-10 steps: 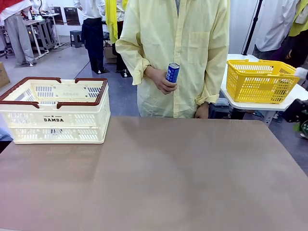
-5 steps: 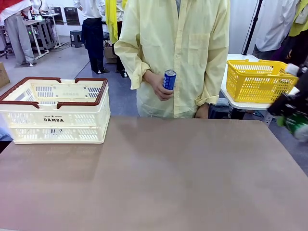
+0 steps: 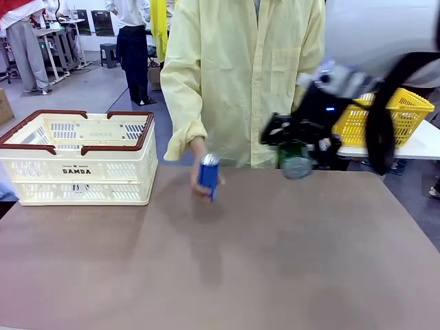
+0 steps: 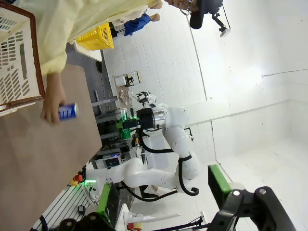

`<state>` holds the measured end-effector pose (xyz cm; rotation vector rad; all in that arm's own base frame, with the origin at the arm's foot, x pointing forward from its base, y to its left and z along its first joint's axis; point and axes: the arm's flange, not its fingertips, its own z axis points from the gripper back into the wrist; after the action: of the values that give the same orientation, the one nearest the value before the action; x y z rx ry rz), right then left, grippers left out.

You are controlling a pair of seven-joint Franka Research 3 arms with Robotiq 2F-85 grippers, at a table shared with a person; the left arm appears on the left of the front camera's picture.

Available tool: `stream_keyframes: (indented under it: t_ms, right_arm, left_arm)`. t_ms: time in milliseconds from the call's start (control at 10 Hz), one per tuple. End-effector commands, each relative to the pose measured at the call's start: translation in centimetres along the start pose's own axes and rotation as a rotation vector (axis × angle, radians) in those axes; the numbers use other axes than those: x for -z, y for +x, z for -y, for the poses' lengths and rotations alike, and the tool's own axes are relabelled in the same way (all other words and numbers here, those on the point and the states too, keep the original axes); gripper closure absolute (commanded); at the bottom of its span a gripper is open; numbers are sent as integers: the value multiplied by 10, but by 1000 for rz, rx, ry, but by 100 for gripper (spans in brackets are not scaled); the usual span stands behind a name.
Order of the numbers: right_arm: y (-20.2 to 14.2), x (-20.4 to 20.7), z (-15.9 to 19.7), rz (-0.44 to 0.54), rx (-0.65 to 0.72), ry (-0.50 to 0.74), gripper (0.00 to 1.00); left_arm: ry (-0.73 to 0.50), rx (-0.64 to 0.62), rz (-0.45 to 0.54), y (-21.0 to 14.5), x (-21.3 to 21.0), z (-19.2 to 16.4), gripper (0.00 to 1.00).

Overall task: Place the drinks into the Shopping basket.
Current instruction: Pick up one drink and place it into the Shopping basket.

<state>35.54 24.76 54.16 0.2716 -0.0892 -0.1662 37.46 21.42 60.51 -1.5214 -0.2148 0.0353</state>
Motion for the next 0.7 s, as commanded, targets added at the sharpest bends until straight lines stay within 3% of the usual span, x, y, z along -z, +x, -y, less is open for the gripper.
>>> stream_keyframes:
  t_ms: [0, 100, 300, 600]
  right_arm:
    - [34, -45, 80, -61, 127, 59, 100]
    - [37, -65, 149, -79, 265, 101, 100]
    - [22, -75, 251, -85, 375, 124, 100]
    - [5, -56, 310, -122, 474, 169, 100]
  left_arm:
    - [11, 1, -1, -4, 1, 0, 0]
    - [11, 1, -1, -4, 1, 0, 0]
    - [11, 1, -1, -4, 1, 0, 0]
    - [11, 1, -1, -4, 1, 0, 0]
